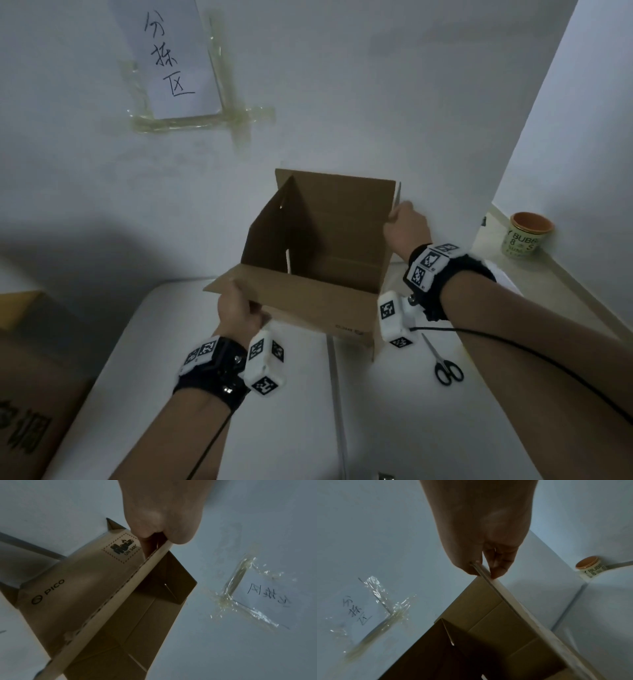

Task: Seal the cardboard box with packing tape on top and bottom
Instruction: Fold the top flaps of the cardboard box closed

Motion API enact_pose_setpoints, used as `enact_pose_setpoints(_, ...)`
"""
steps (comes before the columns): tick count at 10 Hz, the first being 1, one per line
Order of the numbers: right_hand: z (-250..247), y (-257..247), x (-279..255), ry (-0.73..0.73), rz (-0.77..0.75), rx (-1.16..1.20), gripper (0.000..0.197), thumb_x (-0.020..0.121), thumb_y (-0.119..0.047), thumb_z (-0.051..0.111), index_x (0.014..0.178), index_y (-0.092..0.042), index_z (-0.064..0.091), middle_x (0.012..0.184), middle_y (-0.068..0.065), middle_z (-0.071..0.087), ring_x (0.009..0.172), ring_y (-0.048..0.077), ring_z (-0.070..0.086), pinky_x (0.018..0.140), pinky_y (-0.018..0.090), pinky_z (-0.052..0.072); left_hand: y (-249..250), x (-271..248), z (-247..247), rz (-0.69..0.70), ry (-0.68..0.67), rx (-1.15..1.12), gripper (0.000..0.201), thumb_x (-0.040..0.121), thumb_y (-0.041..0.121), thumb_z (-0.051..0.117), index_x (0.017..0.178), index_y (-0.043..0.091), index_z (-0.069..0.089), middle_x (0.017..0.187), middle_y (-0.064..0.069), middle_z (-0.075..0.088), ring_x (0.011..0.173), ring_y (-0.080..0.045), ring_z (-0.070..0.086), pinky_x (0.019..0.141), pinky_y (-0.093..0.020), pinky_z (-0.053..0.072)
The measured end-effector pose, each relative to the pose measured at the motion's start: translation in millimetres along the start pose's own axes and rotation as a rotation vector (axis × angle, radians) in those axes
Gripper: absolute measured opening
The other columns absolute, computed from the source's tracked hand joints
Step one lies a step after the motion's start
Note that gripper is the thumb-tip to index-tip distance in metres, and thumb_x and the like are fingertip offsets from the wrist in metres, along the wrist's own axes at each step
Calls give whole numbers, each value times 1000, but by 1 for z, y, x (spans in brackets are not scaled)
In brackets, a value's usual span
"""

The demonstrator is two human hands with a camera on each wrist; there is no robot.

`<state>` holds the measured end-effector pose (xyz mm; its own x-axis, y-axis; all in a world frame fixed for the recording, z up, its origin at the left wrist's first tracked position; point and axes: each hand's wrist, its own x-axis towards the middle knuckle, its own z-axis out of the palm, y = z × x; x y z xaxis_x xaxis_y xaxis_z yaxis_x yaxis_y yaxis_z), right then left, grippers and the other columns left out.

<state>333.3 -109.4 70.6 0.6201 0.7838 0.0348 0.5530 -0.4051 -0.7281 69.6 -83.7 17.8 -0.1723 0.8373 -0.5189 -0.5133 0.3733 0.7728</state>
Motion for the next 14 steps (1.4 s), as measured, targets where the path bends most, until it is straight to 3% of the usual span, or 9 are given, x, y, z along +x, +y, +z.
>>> enact_pose_setpoints(3,32,-10,-3,-135,-180,13,29,88,-30,58,115,-24,51,121,9,55,108,28,56,94,40,48,-4,21,-19,79,-74,61,14,92,4,52,102,6,61,88,-7,65,79,-18,62,63,-28,51)
enact_pose_setpoints(4,40,-5,4,-227,-178,-17,35,89,-49,54,120,-34,50,136,10,44,121,30,50,101,45,44,0,43,-35,68,-120,133,42,87,2,60,128,3,53,114,-13,64,89,-18,62,70,-27,53)
enact_pose_setpoints(5,48,-2,7,-344,-202,-152,46,90,-55,50,132,-36,45,151,8,27,136,29,35,110,42,31,12,52,-41,69,-52,317,83,83,2,70,148,25,24,150,-9,31,118,-25,50,99,-39,45)
enact_pose_setpoints(6,56,3,7,-445,-190,-230,53,88,-52,55,136,-33,43,155,3,22,141,24,27,112,39,25,20,59,-35,221,-46,652,86,82,4,70,148,34,24,155,-2,14,136,-29,31,104,-47,37)
enact_pose_setpoints(7,53,17,12,-557,-130,-382,41,83,-42,66,121,-36,54,153,3,25,142,22,23,116,39,23,28,67,-27,375,-88,1027,76,83,3,65,145,33,32,155,2,18,137,-30,30,106,-50,39)
enact_pose_setpoints(9,52,48,8,-771,-40,-397,57,92,-24,60,143,-36,39,159,-1,-17,149,25,1,119,41,20,33,78,-18,434,-179,1378,76,87,3,60,149,32,24,160,-1,11,142,-34,25,110,-57,31)
enact_pose_setpoints(11,67,47,11,-803,-91,-370,55,96,-18,54,147,-26,35,159,3,-21,149,23,1,119,26,17,37,70,11,506,-244,1372,59,96,7,44,150,20,24,159,0,11,142,-33,25,112,-54,31)
enact_pose_setpoints(12,73,46,12,-812,-110,-351,55,96,-17,54,148,-24,35,159,4,-21,149,23,0,120,29,16,42,65,24,523,-338,1282,61,91,12,58,144,23,30,145,-2,30,127,-31,42,101,-55,44)
enact_pose_setpoints(14,76,42,19,-786,-91,-389,58,95,-17,57,147,-26,35,159,3,-18,149,24,3,120,28,16,46,55,25,434,-406,1283,68,93,18,55,149,34,19,144,-5,41,125,-31,46,102,-52,43)
